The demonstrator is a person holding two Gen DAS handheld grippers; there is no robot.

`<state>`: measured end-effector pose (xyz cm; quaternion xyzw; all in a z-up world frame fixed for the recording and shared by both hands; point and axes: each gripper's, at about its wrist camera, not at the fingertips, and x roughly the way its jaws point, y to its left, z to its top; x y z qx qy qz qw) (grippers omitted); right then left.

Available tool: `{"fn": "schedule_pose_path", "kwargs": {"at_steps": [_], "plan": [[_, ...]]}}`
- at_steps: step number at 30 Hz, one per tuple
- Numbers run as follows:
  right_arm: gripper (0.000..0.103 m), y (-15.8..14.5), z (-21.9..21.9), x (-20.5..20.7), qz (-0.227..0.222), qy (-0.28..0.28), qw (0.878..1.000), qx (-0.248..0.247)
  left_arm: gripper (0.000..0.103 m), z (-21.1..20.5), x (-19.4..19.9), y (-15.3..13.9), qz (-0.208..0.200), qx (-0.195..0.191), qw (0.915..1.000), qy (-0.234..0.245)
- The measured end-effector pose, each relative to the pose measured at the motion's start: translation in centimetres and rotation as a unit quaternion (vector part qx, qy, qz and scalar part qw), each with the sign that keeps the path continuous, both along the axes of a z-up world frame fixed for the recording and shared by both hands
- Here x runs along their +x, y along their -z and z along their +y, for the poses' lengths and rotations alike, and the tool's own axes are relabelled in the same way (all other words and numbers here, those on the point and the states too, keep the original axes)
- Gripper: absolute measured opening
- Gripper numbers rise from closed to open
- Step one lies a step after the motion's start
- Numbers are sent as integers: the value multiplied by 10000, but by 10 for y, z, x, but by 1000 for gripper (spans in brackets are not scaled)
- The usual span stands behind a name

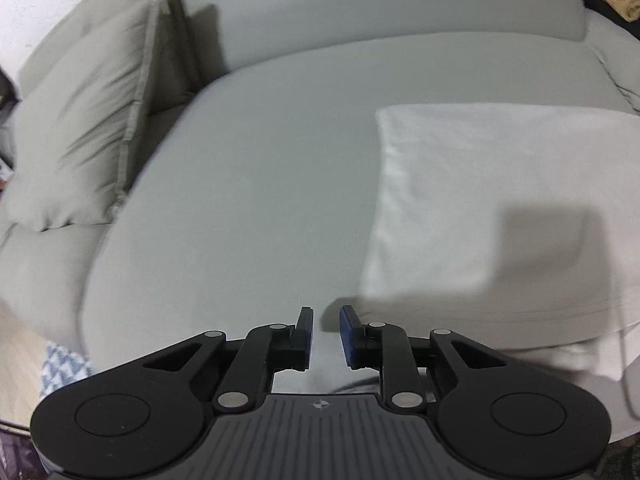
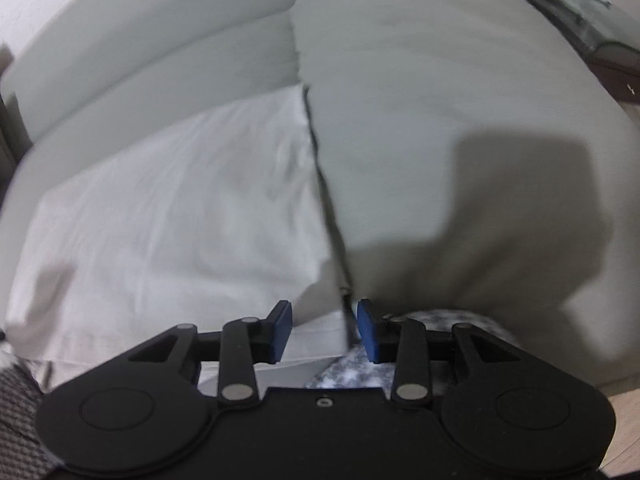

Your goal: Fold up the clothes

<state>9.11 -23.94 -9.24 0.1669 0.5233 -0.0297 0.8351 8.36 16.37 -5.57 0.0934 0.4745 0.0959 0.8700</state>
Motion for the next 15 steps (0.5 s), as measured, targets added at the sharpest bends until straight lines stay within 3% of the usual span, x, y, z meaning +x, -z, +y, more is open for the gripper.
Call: {"fn": "schedule_pose_path", "kwargs": {"at_steps": [2, 6, 10, 12, 15], "plan": [[37, -7, -12, -4, -299, 204, 9989, 297, 22, 3, -4, -7, -195, -144, 9997, -51], [36, -9, -25, 3, -724, 583, 9949, 387, 22, -1, -1, -17, -536, -418, 9977, -27], [26, 3, -8, 29, -835, 365, 9944, 526, 22, -36, 27, -4, -570, -500, 9962, 416], [24, 10, 7, 47, -872, 129, 9949, 493, 23, -54, 35, 11, -440, -468, 9959, 640], [24, 24, 8, 58, -705, 122, 9951, 688, 23, -71, 35, 32, -294, -68, 9955, 904]]}}
